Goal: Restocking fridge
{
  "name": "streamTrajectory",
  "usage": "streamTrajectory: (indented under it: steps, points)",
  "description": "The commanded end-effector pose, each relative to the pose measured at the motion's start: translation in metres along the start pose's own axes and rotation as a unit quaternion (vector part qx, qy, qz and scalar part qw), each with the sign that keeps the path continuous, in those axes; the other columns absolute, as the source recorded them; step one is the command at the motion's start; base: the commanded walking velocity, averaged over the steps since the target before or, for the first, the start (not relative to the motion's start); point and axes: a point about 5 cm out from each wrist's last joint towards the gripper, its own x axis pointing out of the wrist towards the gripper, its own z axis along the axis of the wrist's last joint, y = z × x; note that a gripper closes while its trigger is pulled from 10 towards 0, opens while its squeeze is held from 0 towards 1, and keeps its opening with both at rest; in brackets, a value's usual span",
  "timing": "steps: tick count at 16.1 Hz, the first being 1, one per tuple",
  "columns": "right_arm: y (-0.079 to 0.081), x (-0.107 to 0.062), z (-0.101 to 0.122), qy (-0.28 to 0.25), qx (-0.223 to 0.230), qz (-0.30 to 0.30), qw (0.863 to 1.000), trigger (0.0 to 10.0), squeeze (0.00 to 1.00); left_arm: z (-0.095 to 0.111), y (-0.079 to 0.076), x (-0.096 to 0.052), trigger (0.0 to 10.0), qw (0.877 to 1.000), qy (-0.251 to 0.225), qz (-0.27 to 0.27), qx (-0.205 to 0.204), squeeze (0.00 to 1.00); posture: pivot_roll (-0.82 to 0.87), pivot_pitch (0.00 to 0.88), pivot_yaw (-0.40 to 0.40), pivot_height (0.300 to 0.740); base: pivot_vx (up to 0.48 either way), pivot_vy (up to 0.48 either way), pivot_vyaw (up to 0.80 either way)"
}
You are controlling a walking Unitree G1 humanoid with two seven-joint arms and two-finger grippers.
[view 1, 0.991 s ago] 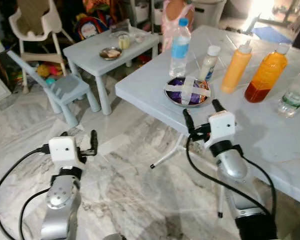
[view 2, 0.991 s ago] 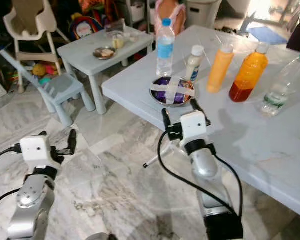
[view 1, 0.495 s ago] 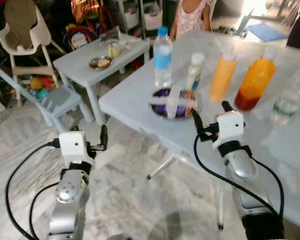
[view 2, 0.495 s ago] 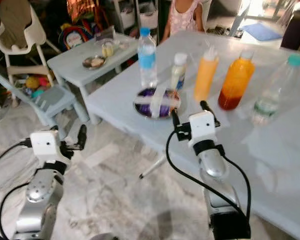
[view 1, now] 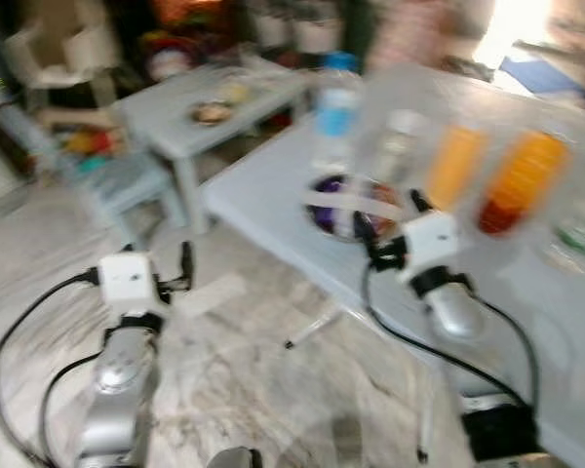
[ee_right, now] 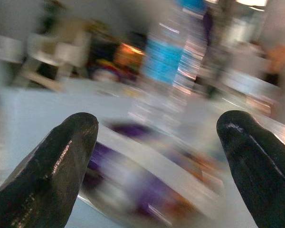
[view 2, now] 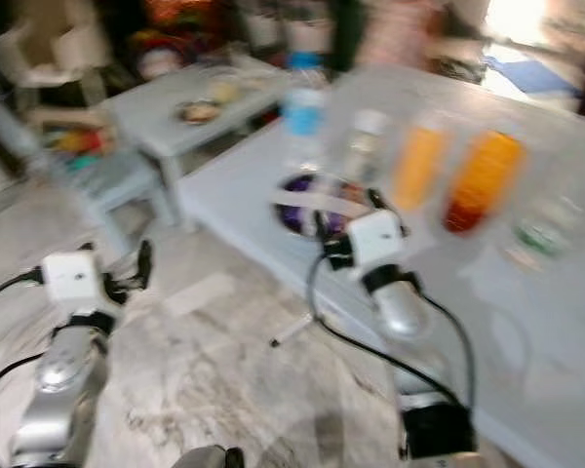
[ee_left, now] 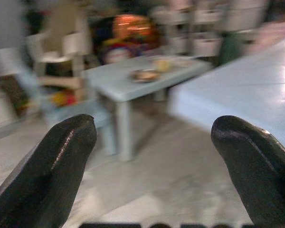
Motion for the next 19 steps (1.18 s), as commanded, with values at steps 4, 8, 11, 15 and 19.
streamTrajectory:
  steps: [4,8,11,15,19]
  points:
    - [0.002,0.008,-0.005,0.018,-0.013,0.028,0.999,10.0,0.0,0.0,-0.002,0.001,10.0,1.0,0.004,0.003,0.001,0.0,-0.05,0.064,0.048,0.74,0.0,0.0,0.0]
    - [-0.003,0.01,-0.015,0.054,-0.02,0.047,0.997,10.0,0.0,-0.001,-0.003,-0.001,10.0,1.0,0.009,0.003,0.001,0.0,-0.05,0.074,0.048,0.74,0.0,0.0,0.0]
    - [0.0,0.01,-0.026,0.093,-0.049,0.12,0.987,10.0,0.0,-0.002,-0.005,0.001,10.0,1.0,0.014,-0.001,0.002,0.0,-0.05,0.079,0.05,0.74,0.0,0.0,0.0]
    - [-0.009,0.018,-0.027,0.105,-0.089,0.168,0.976,10.0,0.0,-0.001,-0.007,0.003,10.0,1.0,0.018,-0.006,0.003,0.0,-0.04,0.087,0.05,0.74,0.0,0.0,0.0]
    - [-0.025,0.024,-0.032,0.145,-0.112,0.21,0.96,10.0,0.0,-0.003,-0.008,0.001,10.0,1.0,0.025,-0.009,0.007,0.0,-0.03,0.095,0.052,0.74,0.0,0.0,0.0]
